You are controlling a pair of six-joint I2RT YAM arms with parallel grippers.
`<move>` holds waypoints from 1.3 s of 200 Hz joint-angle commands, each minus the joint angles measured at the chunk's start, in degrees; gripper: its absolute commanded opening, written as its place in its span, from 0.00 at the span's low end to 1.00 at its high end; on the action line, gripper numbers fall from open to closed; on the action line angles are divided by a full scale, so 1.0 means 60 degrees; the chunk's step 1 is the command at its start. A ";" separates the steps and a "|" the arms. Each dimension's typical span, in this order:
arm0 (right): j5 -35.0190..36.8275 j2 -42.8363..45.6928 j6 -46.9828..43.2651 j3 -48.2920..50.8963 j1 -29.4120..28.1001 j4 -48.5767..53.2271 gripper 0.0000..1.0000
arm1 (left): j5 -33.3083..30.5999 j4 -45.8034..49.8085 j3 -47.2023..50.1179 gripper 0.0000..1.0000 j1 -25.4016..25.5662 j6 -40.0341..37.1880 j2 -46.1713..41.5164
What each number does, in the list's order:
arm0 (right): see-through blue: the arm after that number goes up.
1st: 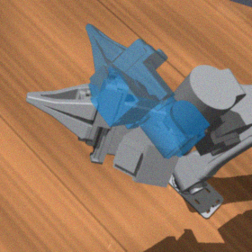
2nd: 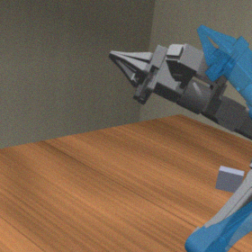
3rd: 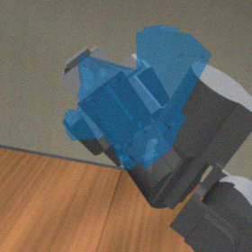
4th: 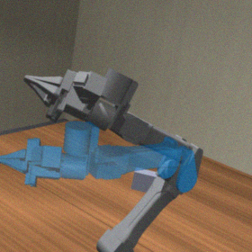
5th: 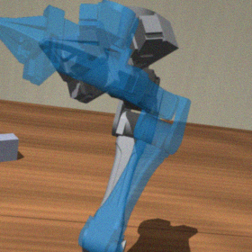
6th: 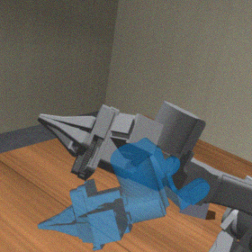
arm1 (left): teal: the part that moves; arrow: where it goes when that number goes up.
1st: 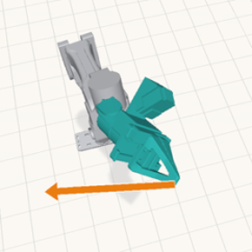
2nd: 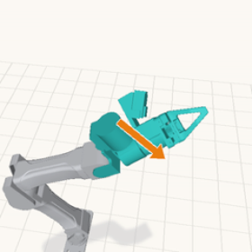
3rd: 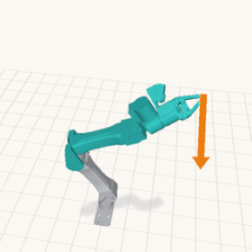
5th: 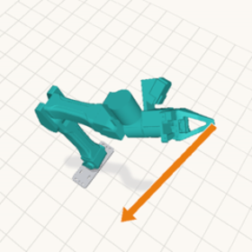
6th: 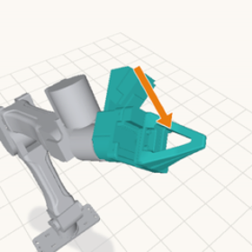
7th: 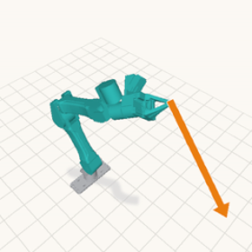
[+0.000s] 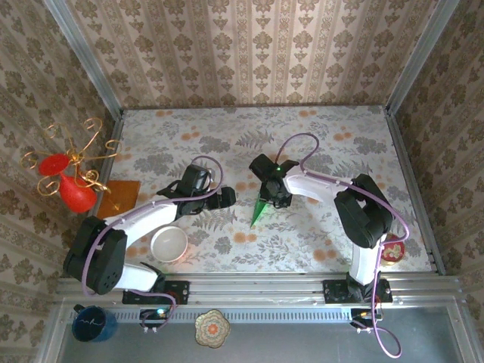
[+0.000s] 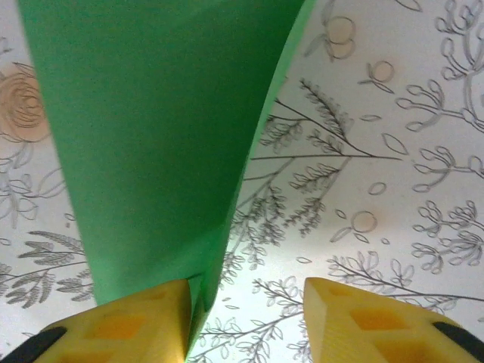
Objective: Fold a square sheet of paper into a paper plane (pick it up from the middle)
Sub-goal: Turn over a paper plane at the top-center of the table.
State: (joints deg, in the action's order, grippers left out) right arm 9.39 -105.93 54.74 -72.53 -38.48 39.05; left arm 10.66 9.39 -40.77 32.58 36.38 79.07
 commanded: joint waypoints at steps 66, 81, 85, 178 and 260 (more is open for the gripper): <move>0.0049 0.0391 0.0456 0.0596 0.0316 -0.0508 0.23 | 0.0143 -0.0083 -0.0301 1.00 -0.0010 0.0235 0.0332; 0.0017 0.0410 0.0457 0.0655 0.0359 -0.0614 0.20 | 0.0172 -0.0085 -0.0323 1.00 -0.0018 0.0257 0.0347; 0.0017 0.0424 0.0457 0.0673 0.0370 -0.0647 0.19 | 0.0172 -0.0072 -0.0323 1.00 -0.0023 0.0264 0.0358; -0.0664 0.1635 -0.1348 0.0846 0.0582 -0.1967 0.05 | 0.0350 -0.0228 -0.0174 1.00 -0.0411 0.0779 0.0098; -0.6655 0.1144 -0.1627 0.2083 0.1322 -0.6989 0.03 | 0.1037 -0.1686 0.0771 0.96 -0.1301 0.2165 -0.0690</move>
State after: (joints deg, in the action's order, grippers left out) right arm -18.90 -96.49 44.73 -62.43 -30.98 8.05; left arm 16.56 1.32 -37.30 26.46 45.76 77.73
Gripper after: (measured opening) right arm 0.063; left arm 0.969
